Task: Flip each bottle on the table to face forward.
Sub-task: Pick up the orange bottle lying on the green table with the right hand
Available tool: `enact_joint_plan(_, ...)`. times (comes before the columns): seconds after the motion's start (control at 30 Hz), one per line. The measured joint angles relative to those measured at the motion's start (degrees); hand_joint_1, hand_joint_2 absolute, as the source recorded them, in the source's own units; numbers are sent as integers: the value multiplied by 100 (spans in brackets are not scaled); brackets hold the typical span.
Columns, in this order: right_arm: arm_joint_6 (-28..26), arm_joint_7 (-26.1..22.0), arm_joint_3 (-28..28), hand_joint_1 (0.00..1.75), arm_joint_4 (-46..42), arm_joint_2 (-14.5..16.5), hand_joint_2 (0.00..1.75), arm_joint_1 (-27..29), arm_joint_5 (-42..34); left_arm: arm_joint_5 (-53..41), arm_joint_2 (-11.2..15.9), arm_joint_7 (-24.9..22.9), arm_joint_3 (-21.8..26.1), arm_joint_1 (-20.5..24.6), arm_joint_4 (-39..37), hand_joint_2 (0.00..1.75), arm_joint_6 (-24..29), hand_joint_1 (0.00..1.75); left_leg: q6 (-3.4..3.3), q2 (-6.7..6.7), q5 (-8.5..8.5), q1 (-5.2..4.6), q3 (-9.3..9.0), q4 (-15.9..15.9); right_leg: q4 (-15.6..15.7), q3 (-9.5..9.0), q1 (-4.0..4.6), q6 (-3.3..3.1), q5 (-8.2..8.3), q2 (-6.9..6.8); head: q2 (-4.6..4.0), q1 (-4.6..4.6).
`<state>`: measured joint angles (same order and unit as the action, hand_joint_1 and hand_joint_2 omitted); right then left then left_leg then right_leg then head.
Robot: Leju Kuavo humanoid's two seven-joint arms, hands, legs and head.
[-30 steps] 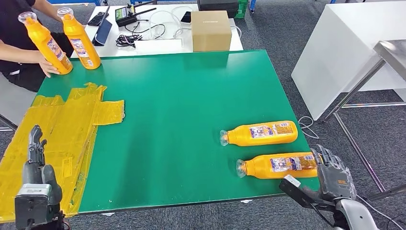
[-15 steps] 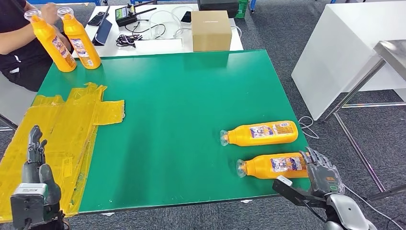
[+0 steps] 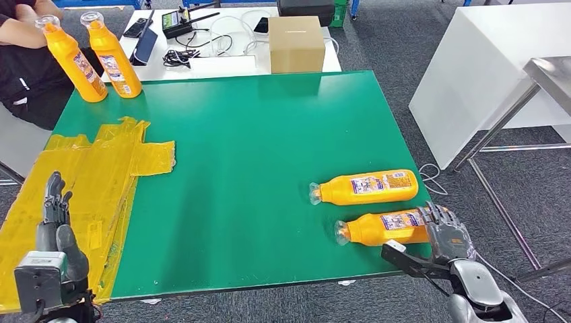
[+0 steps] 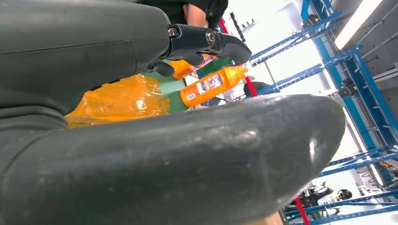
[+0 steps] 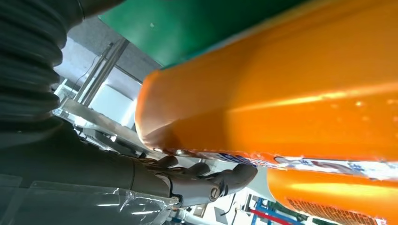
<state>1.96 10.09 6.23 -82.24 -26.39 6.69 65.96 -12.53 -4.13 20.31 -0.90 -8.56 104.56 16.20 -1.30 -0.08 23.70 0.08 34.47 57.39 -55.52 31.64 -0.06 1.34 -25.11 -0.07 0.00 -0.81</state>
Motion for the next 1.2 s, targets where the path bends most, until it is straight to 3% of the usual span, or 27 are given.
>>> enact_joint_plan(0.2, -125, -42, 121, 0, 561, 127, 175, -511, 291, 76, 19, -71, -62, 20, -26, 0, -31, 0, -1, 20, 1, -1, -17, -1, 1, 11, 0, -12, 12, 10, 0, 0)
enact_joint_plan(0.33, -85, -148, 193, 174, 862, 191, 175, -777, 308, 133, 30, -75, -94, 32, -28, 0, -68, 0, -3, 21, 2, -2, -29, -1, 3, 32, 0, -12, 13, 12, 0, 1)
enact_joint_plan(0.83, 149, -589, 391, 175, 1357, 84, 175, -1167, -147, 404, 102, 15, -98, 92, -115, 0, -107, 0, -7, 17, -5, 0, -31, 1, 2, -23, 0, -6, 15, 9, 0, 0)
enact_joint_plan(1.2, 476, -767, 645, 175, 1418, -245, 175, -1196, -730, 634, 170, 117, -98, 163, -177, 0, -109, 0, -9, 14, 7, 1, -49, 0, 4, 8, 1, 5, 1, 9, 0, 1)
